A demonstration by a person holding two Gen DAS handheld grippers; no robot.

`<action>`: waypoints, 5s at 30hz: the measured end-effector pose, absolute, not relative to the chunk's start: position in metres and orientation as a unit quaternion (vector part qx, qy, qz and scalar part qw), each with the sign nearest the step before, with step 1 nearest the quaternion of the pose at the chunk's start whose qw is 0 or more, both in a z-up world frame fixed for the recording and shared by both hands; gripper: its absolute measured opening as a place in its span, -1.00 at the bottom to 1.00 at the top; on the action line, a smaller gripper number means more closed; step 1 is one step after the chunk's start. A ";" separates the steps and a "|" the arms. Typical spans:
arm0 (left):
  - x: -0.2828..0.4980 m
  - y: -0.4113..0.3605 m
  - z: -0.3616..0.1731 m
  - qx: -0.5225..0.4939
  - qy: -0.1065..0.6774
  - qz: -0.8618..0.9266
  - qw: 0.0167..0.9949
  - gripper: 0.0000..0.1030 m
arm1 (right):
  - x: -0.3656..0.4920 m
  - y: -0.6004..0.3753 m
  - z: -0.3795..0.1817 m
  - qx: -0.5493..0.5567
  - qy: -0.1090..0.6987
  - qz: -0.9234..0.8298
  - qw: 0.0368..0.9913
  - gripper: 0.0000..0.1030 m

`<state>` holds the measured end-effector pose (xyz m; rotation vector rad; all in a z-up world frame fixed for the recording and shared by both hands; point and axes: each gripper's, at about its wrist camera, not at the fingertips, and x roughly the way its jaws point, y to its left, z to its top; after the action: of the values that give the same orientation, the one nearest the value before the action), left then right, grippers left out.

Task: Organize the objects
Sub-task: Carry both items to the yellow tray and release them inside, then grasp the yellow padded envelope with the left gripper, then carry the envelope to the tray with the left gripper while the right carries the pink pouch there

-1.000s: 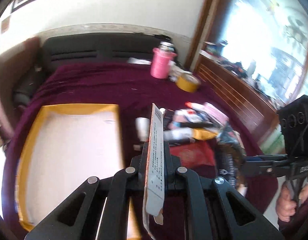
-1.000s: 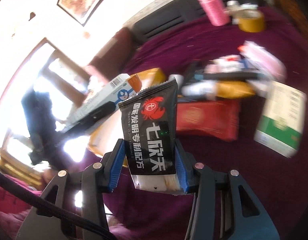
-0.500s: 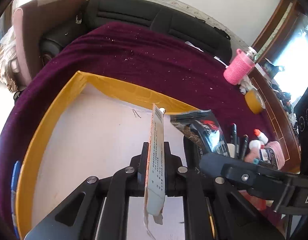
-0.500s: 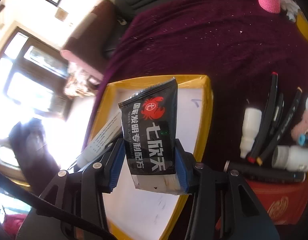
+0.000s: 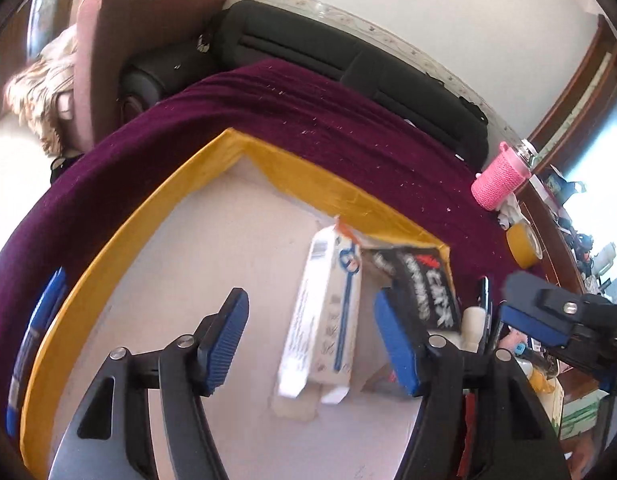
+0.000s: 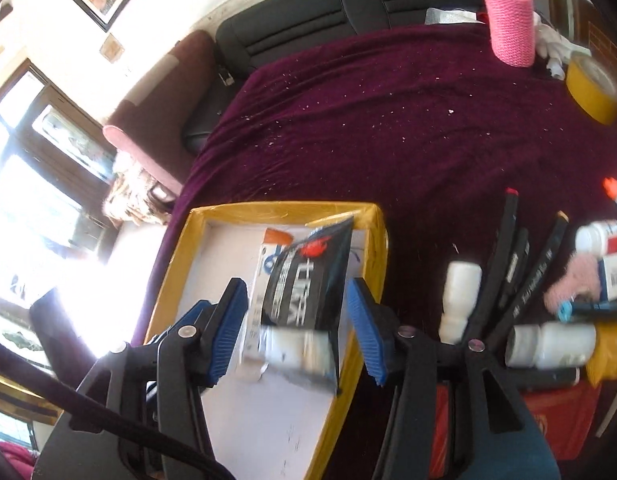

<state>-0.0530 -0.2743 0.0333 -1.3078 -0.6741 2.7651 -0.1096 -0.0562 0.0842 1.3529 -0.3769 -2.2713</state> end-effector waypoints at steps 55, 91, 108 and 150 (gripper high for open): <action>-0.003 0.033 0.067 -0.441 0.070 0.867 0.219 0.20 | -0.018 0.298 0.030 0.353 -0.299 -0.886 0.038 0.69; 0.065 -0.103 0.117 -0.353 -0.073 0.915 0.182 -0.29 | -0.083 0.223 0.095 0.441 -0.037 -0.894 0.074 0.69; 0.084 -0.219 0.096 -0.349 -0.174 0.914 0.110 -0.29 | -0.098 0.242 0.104 0.478 -0.112 -0.871 0.035 -0.40; -0.014 -0.308 0.039 -0.388 -0.223 0.892 -0.058 0.13 | -0.137 -0.101 0.080 0.521 -0.216 -0.774 0.287 -0.13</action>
<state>-0.0141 -0.3085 0.0389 -1.2655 -0.7283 2.9130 -0.1373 -0.1014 0.0799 1.3917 -0.5782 -2.0679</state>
